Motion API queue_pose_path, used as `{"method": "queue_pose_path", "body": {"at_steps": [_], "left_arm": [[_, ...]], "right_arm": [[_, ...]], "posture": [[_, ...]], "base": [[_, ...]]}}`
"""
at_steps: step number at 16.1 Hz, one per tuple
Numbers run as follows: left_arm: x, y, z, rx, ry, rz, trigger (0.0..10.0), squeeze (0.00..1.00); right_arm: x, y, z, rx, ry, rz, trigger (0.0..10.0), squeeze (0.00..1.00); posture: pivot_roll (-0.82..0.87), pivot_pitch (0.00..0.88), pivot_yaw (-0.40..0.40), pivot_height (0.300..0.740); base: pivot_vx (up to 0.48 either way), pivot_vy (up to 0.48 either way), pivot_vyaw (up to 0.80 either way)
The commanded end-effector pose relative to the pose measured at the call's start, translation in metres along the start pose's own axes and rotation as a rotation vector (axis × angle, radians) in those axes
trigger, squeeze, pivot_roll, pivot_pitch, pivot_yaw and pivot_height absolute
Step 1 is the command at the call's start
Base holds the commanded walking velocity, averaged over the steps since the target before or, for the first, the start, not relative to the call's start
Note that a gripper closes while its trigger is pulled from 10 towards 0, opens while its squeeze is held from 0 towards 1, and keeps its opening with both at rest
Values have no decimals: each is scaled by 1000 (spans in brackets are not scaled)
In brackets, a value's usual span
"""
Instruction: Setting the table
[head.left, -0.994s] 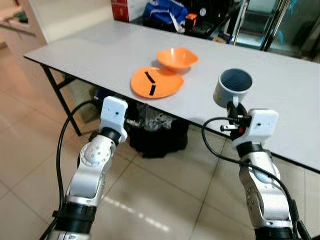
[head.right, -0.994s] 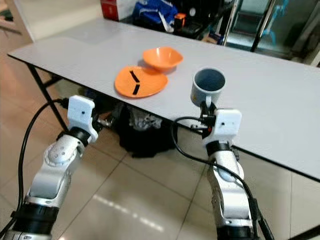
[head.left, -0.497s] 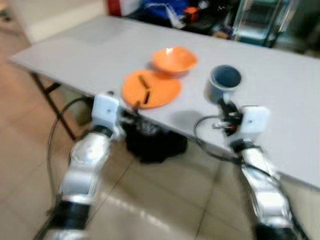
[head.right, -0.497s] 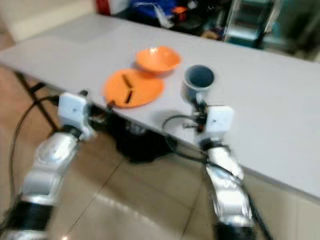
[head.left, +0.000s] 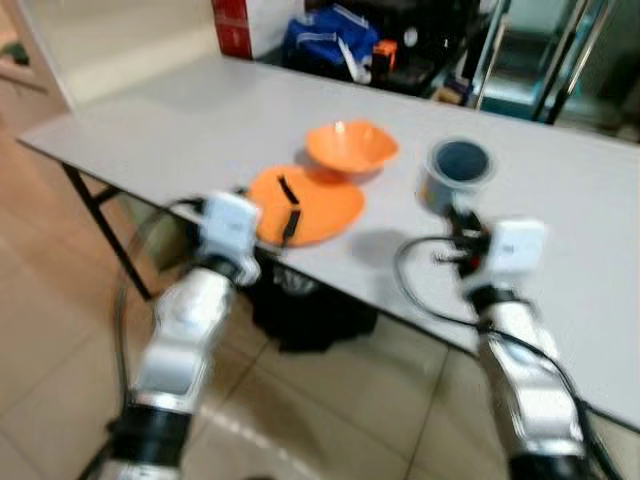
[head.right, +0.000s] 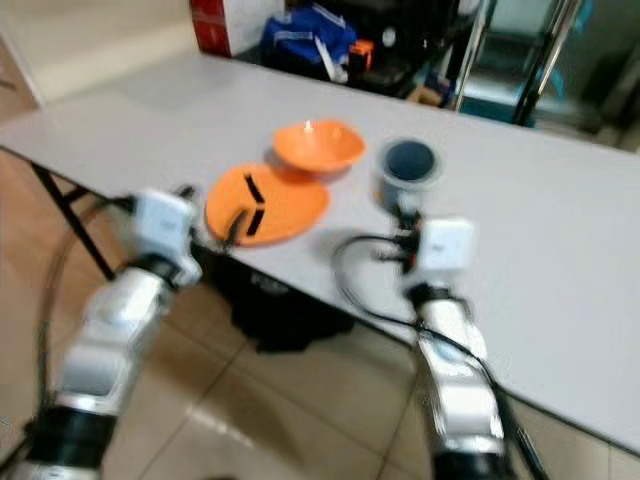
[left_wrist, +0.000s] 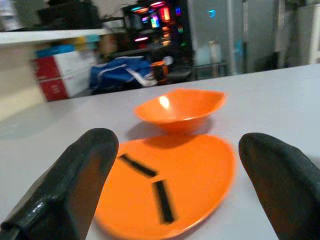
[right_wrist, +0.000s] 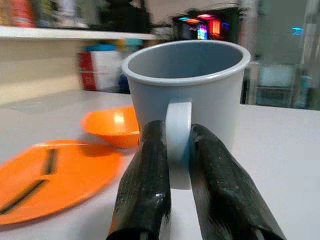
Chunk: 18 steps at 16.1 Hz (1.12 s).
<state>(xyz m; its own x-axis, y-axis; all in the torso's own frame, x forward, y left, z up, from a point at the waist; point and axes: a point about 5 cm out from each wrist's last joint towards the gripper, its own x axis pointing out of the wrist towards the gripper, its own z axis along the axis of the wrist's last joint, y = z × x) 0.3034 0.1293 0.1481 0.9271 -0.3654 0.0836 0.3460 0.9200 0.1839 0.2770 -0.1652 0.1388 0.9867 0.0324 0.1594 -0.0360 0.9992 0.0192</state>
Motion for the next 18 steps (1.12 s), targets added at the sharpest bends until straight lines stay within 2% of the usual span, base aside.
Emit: {"method": "queue_pose_path", "body": {"at_steps": [1, 8, 11, 13, 14, 16, 18], "left_arm": [[-2, 11, 5, 27, -13, 21, 10000, 0], [-1, 10, 5, 43, -9, 14, 10000, 0], [0, 11, 5, 59, 0, -3, 10000, 0], [0, 9, 7, 68, -3, -49, 10000, 0], [-4, 4, 3, 101, 32, -139, 10000, 0], [-10, 0, -1, 158, 56, -236, 10000, 0], [-16, -2, -2, 142, 74, -296, 10000, 0]], "right_arm": [[4, 8, 7, 18, -31, 24, 10000, 0], [4, 6, 4, 10, -22, 12, 10000, 0], [6, 8, -1, 2, -11, 23, 10000, 0], [11, 7, -9, 33, 34, 30, 10000, 0], [20, 5, -18, 68, 98, 15, 10000, 0], [30, 2, -24, 39, 144, 7, 10000, 0], [41, 0, -29, 22, 184, 5, 10000, 0]], "posture": [[124, 0, 21, 740], [125, 0, 24, 740], [125, 0, 24, 740], [125, 6, 35, 740], [124, 13, 41, 740], [129, 17, 36, 740], [135, 22, 35, 740]], "base": [[368, 0, 0], [367, 0, 0], [0, 0, 0], [0, 0, 0], [0, 0, 0], [0, 0, 0], [0, 0, 0]]}}
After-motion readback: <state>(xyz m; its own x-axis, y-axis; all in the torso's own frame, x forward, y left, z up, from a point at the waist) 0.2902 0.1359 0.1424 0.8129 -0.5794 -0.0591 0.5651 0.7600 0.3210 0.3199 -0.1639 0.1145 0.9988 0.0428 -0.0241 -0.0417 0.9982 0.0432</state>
